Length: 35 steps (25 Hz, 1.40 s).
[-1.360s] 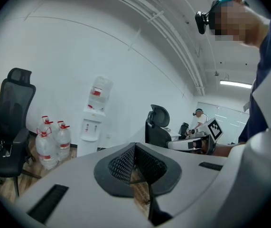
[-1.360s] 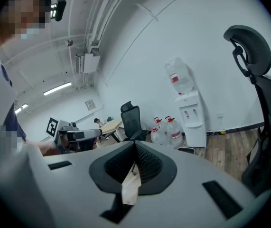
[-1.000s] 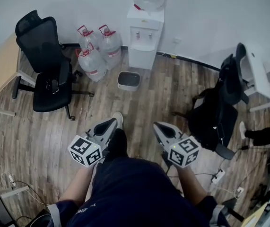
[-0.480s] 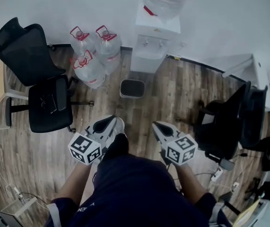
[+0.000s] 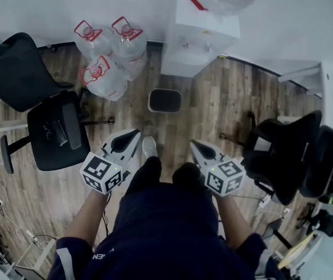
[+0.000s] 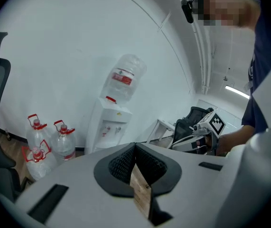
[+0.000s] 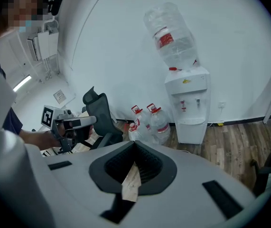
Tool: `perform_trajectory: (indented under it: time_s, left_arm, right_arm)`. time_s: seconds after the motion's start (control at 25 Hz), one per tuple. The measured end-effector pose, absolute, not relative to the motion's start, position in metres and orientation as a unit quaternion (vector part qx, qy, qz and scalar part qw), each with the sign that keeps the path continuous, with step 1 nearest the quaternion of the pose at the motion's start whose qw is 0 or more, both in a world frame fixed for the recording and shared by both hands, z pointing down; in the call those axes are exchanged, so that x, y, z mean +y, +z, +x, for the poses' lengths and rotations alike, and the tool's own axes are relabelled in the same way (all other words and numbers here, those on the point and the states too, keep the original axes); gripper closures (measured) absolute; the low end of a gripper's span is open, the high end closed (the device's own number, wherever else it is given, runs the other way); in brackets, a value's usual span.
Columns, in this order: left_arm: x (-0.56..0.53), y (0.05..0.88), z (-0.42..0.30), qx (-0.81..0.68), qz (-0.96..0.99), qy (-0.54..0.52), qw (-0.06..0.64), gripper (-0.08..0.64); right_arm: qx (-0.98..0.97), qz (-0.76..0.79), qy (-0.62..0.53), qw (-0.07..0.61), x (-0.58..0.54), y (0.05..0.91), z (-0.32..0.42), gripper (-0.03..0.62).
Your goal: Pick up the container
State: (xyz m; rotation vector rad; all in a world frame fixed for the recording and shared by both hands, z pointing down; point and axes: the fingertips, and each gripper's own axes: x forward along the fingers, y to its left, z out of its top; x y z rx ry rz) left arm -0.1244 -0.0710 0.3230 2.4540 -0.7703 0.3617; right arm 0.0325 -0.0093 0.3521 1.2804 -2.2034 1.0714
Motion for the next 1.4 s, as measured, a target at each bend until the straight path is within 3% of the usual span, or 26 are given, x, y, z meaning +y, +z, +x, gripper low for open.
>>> perform_trajectory:
  time_s: [0.32, 0.64, 1.28, 1.4]
  left_arm:
    - [-0.125, 0.366, -0.124, -0.284, 0.896, 0.161, 0.301, 0.535]
    - [-0.177, 0.446, -0.103, -0.299, 0.881, 0.192, 0.311, 0.535]
    - [-0.241, 0.772, -0.055, -0.276, 0.846, 0.313, 0.332, 0.531]
    - [-0.250, 0.833, -0.053, -0.273, 0.838, 0.332, 0.335, 0.496]
  right_arm:
    - [-0.757, 0.458, 0.420, 0.202, -0.060, 0.392, 0.044, 0.575]
    - [-0.730, 0.460, 0.453, 0.224, -0.110, 0.484, 0.071, 0.575]
    - [-0.642, 0.479, 0.524, 0.289, -0.158, 0.789, 0.124, 0.575]
    - [-0.624, 0.491, 0.532, 0.294, -0.157, 0.846, 0.135, 0.575]
